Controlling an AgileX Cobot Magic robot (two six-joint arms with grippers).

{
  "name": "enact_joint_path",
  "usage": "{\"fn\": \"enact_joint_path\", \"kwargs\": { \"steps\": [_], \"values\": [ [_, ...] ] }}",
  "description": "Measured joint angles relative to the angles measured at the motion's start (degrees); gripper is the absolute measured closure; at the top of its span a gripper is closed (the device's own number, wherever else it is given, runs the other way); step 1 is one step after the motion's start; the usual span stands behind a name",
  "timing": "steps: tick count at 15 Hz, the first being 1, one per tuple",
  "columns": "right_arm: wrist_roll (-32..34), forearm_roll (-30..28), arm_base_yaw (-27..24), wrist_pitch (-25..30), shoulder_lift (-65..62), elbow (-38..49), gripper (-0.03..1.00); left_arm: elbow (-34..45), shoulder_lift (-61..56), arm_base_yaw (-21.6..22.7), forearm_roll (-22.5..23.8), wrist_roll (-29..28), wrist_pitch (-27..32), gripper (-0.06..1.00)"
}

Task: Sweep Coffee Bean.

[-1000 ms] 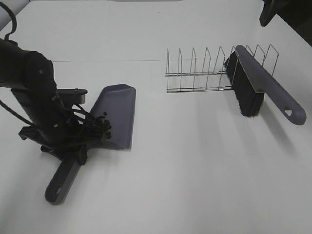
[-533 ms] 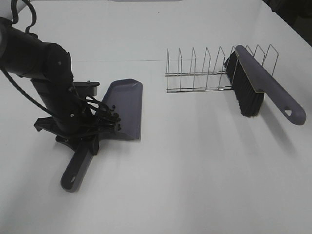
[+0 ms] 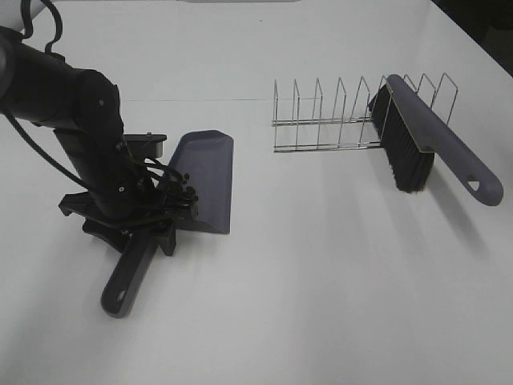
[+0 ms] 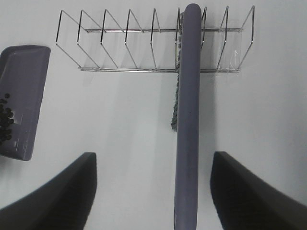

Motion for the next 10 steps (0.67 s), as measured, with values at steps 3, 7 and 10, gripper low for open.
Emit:
{"fn": "enact_joint_path", "kwargs": {
  "steps": [3,7,10],
  "values": [
    [0.0,0.0,0.0,0.0,-1.9,0.0,0.38,0.1,-1.0,0.0,2.9,-0.1,2.9,0.28],
    [0.0,0.2,0.0,-0.1,-9.6,10.8,0.38,1.0,-6.6,1.1,5.2,-0.9,6.4,0.27],
    [0.0,0.2,0.0,-0.1,-15.5,19.3,0.38,-0.6,-10.7,1.4,5.8,0.3,8.9,0.27]
  ]
}}
